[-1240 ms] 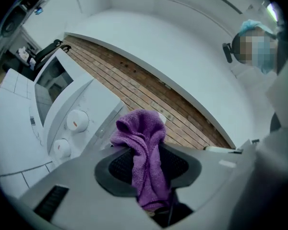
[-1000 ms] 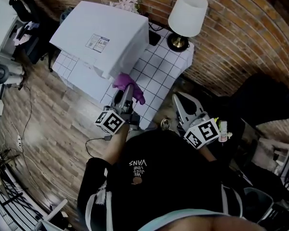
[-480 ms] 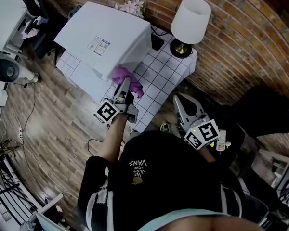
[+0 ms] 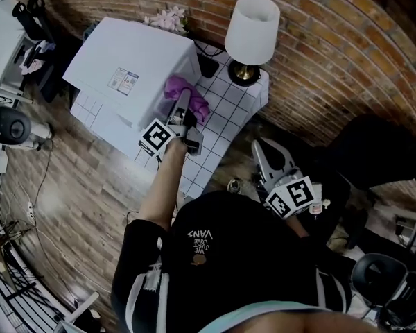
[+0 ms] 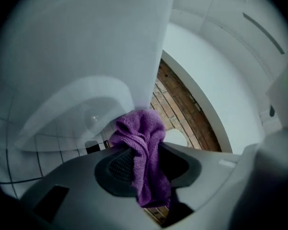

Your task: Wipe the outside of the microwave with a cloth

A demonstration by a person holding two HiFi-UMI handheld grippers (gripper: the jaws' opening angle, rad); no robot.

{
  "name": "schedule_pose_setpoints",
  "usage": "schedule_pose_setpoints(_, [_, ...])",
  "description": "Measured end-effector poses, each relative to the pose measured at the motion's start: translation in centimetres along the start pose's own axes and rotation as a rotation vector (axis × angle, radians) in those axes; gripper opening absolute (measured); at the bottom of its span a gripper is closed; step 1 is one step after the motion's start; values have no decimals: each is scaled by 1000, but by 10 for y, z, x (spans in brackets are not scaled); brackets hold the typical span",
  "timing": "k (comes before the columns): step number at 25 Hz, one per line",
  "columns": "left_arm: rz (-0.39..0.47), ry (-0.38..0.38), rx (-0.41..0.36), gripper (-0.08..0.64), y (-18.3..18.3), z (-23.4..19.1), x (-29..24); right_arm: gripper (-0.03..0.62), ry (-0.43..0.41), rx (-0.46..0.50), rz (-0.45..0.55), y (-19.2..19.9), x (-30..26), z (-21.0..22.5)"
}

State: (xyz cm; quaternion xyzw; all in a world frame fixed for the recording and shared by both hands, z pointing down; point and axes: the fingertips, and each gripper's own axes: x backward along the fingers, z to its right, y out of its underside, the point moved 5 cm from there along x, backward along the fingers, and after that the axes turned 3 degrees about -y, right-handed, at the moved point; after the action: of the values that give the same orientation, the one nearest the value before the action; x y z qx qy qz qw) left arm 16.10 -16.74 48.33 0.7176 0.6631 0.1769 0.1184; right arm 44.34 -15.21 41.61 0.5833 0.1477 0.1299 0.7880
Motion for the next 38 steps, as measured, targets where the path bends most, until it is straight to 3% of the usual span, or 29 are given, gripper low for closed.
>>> schedule_pose_setpoints(11, [-11,-21,54,140,10,-5,-102,3,115,-20,8,-5,33,35])
schedule_pose_setpoints(18, [-20,-35,45,140,15,-7,-117,3,148,-16,5,-9,44,44])
schedule_pose_setpoints(30, [7,-52,57,140,23,-10,-22,4,-25,2,-30,-1,17,11])
schedule_pose_setpoints(38, [60,-138,72,140,31,-28,78,3,-190,13,-79,15,-11,-24])
